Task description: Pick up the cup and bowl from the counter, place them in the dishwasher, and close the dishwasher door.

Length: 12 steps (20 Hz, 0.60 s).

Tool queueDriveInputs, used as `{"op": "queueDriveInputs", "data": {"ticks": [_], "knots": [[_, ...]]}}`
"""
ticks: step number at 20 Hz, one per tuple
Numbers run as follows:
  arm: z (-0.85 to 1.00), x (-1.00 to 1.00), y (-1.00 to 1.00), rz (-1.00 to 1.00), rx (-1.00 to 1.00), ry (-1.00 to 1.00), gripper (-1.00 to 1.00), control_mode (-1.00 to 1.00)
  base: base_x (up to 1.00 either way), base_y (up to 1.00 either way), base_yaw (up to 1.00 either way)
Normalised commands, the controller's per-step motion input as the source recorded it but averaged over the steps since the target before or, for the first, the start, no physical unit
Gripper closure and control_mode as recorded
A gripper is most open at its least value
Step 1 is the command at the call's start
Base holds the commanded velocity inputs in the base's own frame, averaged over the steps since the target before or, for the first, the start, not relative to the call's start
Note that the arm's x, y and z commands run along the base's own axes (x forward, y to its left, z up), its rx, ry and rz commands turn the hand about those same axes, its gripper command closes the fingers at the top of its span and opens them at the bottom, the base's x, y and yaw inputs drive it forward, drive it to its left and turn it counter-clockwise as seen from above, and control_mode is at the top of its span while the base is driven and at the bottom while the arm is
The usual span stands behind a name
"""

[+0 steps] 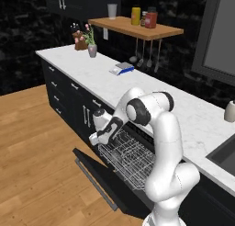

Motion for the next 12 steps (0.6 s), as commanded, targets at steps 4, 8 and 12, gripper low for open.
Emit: {"op": "queueDriveInputs", "data": {"ticks": [4, 8, 12], "knots": [[1.0, -0.34, -0.13, -0.02, 0.06, -0.18, -1.0, -1.0, 0.0, 0.0, 0.0], [1.0, -0.07, -0.24, -0.05, 0.04, -0.12, -1.0, -1.0, 0.0, 0.0, 0.0], [1.0, 0.02, -0.27, -0.06, 0.03, -0.06, -1.0, -1.0, 0.0, 0.0, 0.0]]}}
